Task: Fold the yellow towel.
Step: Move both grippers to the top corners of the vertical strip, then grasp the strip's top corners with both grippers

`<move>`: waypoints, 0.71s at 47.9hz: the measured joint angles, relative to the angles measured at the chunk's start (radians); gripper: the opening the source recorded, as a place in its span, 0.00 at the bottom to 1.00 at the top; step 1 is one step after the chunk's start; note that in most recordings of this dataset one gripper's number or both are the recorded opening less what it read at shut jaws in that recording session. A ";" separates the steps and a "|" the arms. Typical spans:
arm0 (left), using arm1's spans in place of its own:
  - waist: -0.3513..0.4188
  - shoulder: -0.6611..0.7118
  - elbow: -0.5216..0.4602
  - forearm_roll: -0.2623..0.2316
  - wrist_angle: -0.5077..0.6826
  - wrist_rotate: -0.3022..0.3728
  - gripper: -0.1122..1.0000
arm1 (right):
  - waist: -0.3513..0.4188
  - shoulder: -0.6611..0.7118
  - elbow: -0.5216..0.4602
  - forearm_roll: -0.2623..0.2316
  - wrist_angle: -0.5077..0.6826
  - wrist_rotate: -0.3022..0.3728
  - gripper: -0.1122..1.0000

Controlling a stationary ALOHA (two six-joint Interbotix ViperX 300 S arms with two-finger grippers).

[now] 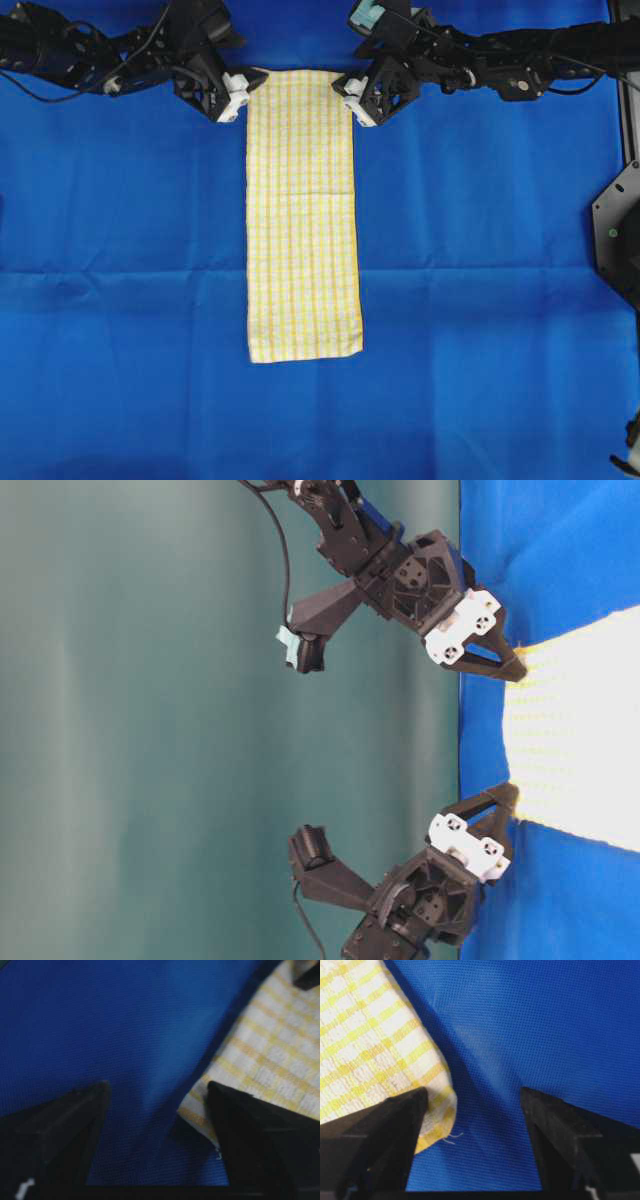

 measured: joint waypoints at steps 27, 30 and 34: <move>-0.014 0.021 -0.023 0.006 -0.003 0.052 0.12 | 0.014 0.018 -0.011 0.058 -0.011 0.000 0.15; -0.015 0.020 -0.025 0.005 0.002 0.054 0.12 | 0.014 0.015 -0.008 0.060 -0.011 0.000 0.15; -0.014 0.014 -0.026 0.005 0.012 0.058 0.12 | 0.012 0.006 0.002 0.063 -0.011 0.000 0.15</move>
